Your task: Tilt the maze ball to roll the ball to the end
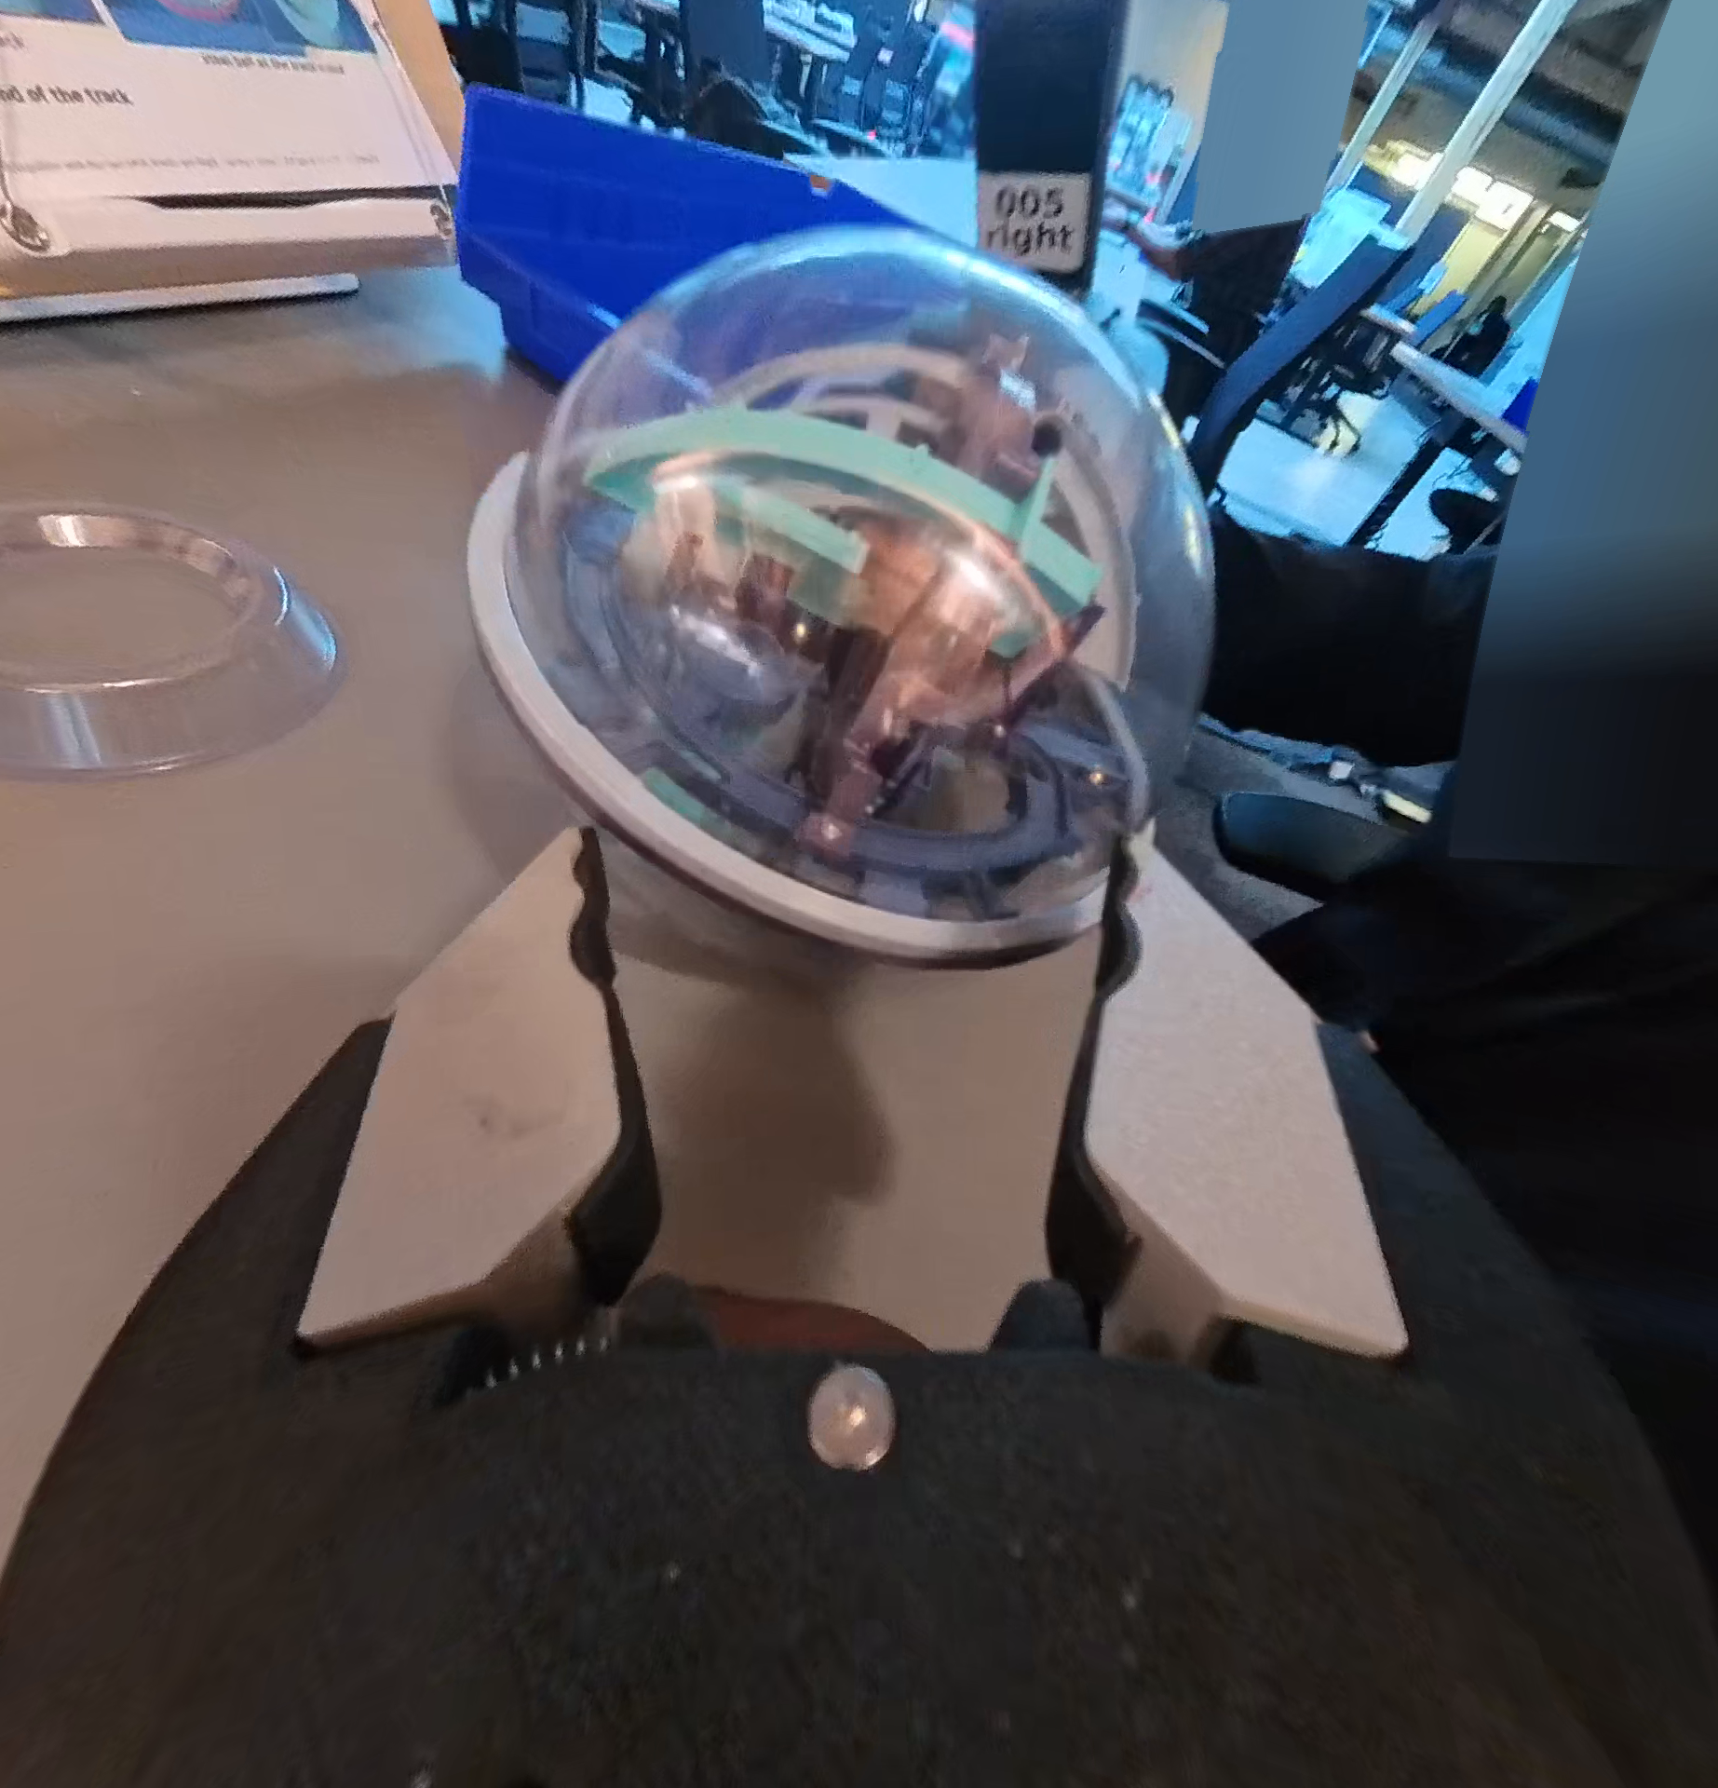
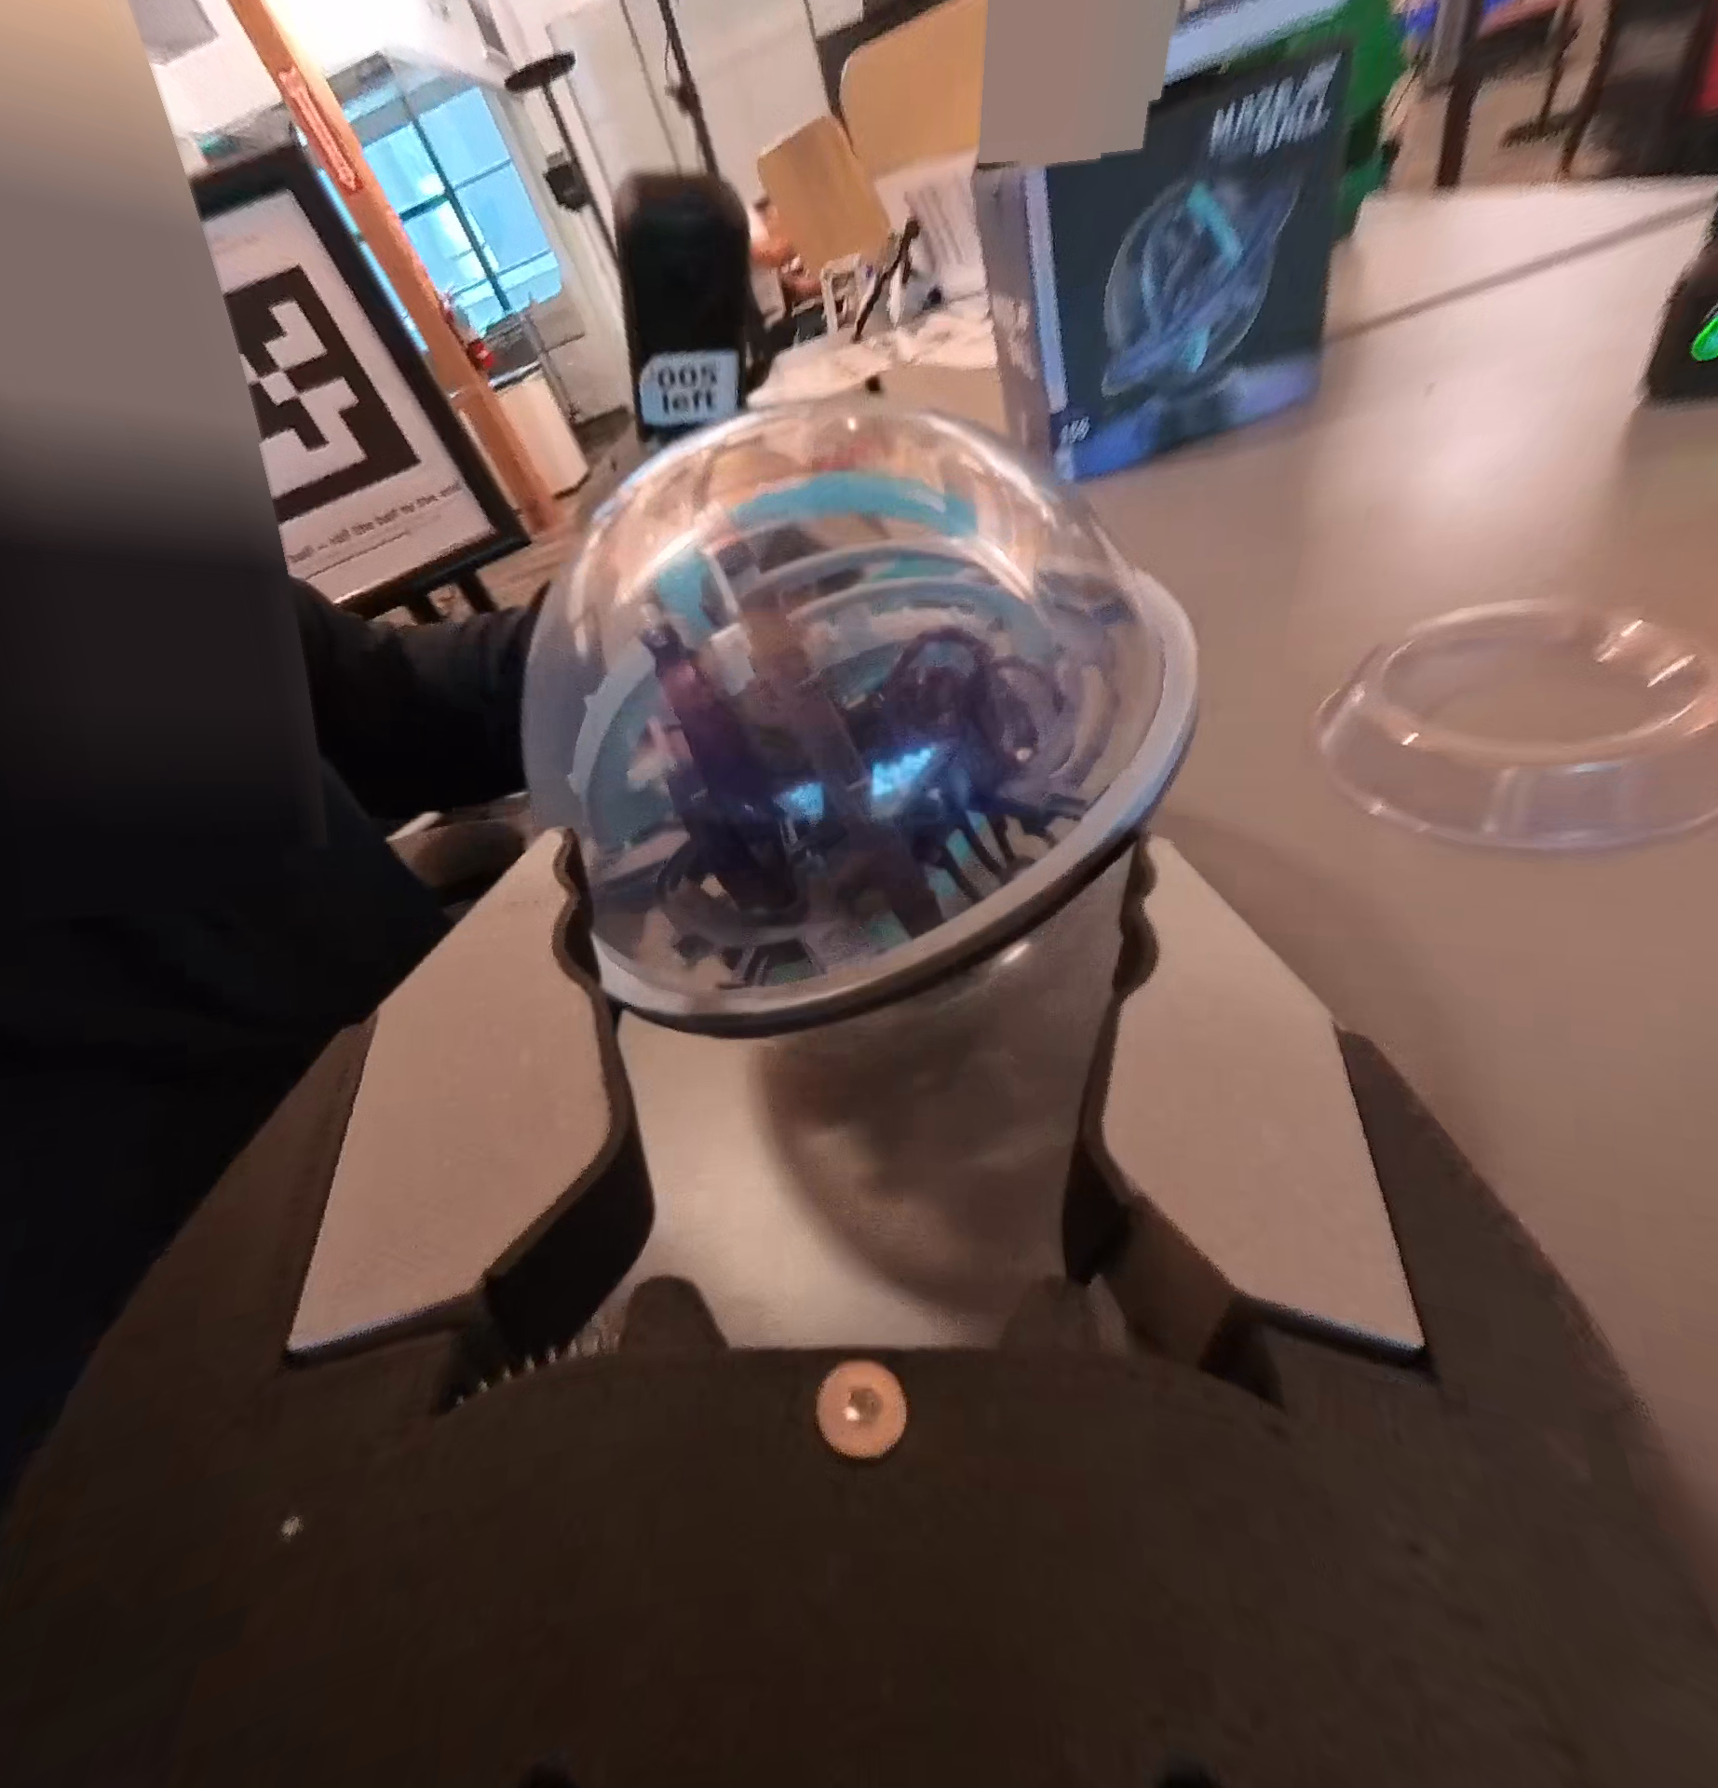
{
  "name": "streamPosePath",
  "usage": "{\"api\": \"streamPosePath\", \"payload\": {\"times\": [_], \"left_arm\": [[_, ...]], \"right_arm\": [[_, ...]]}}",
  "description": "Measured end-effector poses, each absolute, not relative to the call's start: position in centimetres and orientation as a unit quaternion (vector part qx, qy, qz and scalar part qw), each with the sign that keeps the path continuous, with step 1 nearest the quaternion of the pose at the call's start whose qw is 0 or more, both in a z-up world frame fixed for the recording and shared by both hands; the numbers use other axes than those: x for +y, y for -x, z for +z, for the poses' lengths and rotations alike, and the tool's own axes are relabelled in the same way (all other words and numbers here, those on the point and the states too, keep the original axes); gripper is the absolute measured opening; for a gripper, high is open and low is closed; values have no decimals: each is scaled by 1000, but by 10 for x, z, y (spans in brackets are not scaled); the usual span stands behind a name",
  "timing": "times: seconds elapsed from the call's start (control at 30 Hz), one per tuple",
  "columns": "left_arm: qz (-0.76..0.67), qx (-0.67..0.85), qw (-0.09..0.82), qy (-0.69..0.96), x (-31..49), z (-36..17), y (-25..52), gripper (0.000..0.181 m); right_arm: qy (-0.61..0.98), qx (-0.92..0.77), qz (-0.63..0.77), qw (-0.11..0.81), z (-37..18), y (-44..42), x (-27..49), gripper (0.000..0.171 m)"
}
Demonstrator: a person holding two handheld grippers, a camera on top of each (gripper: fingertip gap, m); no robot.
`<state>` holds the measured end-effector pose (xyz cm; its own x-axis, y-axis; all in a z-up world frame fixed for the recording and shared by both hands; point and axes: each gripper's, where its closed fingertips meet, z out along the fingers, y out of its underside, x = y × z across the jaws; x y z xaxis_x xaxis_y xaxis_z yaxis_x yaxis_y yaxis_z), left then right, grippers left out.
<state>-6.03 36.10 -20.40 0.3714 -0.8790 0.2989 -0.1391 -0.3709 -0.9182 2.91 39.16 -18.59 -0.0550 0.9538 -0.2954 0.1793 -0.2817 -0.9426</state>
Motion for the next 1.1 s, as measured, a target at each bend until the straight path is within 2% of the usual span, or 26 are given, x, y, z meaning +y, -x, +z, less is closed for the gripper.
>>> {"api": "streamPosePath", "payload": {"times": [0.13, 0.3, 0.4, 0.57, 0.83, 1.03, 1.1], "left_arm": [[-429, 370, 416, 711, 362, -212, 55, 98], [-412, 395, 449, 688, 364, -206, 58, 104], [-345, 449, 481, 670, 364, -210, 62, 104], [-269, 503, 498, 653, 369, -219, 60, 102], [-264, 520, 483, 653, 368, -225, 56, 105], [-294, 502, 473, 662, 371, -223, 57, 110], [-304, 500, 471, 661, 370, -221, 57, 110]], "right_arm": [[564, -498, 518, 408, -177, -30, 393, 107], [586, -507, 510, 374, -188, -31, 396, 107], [593, -497, 522, 358, -194, -30, 395, 107], [559, -530, 485, 414, -191, -29, 394, 113], [525, -637, 357, 437, -204, -29, 390, 123], [504, -732, 154, 432, -237, -29, 403, 144], [499, -730, 102, 456, -238, -30, 414, 129]]}}
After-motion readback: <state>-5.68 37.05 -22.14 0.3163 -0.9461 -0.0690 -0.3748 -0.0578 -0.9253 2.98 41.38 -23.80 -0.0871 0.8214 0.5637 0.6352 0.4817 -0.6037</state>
